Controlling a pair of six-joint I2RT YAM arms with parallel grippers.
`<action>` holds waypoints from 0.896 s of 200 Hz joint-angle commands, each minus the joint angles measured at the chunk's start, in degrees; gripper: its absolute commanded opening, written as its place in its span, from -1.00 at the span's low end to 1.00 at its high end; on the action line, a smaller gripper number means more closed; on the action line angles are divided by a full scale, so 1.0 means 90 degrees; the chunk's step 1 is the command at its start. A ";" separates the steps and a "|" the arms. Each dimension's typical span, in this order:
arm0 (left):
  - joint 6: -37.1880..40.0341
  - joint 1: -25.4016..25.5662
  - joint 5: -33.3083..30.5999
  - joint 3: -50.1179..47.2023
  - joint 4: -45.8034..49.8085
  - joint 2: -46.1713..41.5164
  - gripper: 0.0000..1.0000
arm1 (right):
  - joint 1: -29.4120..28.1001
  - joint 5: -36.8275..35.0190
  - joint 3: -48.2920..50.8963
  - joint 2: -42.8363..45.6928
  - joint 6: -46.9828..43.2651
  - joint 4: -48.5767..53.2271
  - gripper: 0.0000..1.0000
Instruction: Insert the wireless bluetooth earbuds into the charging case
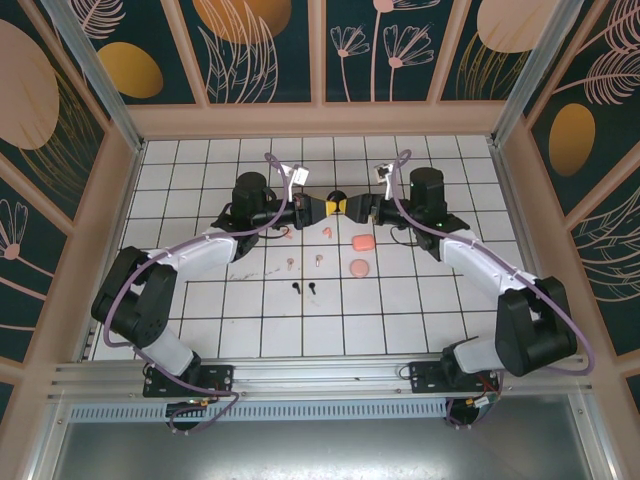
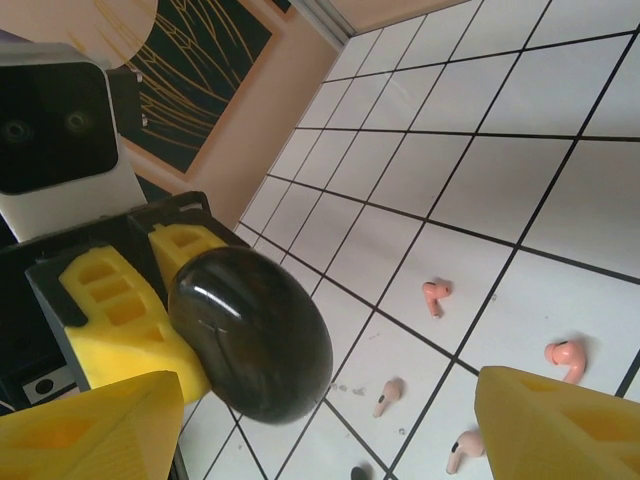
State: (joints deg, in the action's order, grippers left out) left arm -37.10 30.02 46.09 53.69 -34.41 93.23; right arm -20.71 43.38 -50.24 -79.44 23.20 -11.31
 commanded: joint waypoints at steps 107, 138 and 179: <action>-0.0282 0.0033 0.0172 0.0005 -0.0385 -0.0532 -1.00 | 0.0498 -0.0523 0.0344 0.0040 0.0440 -0.0406 0.24; -0.0253 0.0033 0.0155 -0.0084 -0.0395 -0.0610 -1.00 | 0.0504 -0.0217 0.0586 0.0632 0.0576 -0.0389 0.25; -0.0330 0.0029 0.0187 -0.0108 -0.0539 -0.0564 -1.00 | 0.0214 -0.0050 0.0511 0.1091 0.0898 -0.0640 0.28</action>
State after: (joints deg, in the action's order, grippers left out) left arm -39.29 30.02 46.30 53.34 -36.25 89.14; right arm -16.82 41.04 -44.64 -71.72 29.19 -14.17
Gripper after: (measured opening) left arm 0.169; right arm 0.635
